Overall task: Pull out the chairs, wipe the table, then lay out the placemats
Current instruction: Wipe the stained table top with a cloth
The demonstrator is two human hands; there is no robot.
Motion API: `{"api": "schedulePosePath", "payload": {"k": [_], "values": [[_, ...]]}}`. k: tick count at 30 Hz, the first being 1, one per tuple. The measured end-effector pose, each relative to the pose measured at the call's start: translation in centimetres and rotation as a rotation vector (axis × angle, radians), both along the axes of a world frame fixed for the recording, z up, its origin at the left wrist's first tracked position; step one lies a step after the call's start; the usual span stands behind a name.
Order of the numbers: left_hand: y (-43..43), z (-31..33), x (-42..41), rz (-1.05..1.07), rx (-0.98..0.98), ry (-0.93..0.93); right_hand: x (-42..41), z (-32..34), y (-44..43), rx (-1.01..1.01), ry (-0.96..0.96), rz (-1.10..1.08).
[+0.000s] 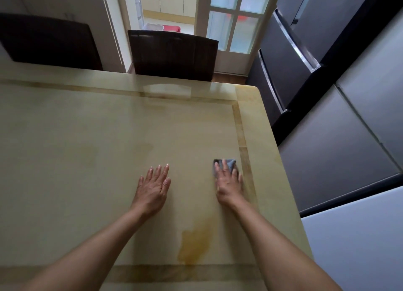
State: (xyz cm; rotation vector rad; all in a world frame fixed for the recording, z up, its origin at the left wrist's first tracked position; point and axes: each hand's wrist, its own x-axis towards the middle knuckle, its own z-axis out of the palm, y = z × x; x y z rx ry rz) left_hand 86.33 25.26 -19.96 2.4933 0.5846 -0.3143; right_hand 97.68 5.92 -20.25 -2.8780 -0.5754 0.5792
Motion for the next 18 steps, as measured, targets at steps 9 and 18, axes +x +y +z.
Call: {"api": "schedulePosePath", "payload": {"k": [9, 18], "values": [[1.4, 0.3, -3.0, 0.042, 0.008, -0.004, -9.5, 0.8, 7.7, 0.048, 0.139, 0.412], [-0.8, 0.6, -3.3, -0.031, 0.014, 0.001, -4.9, 0.8, 1.4, -0.003, 0.080, 0.083]]}}
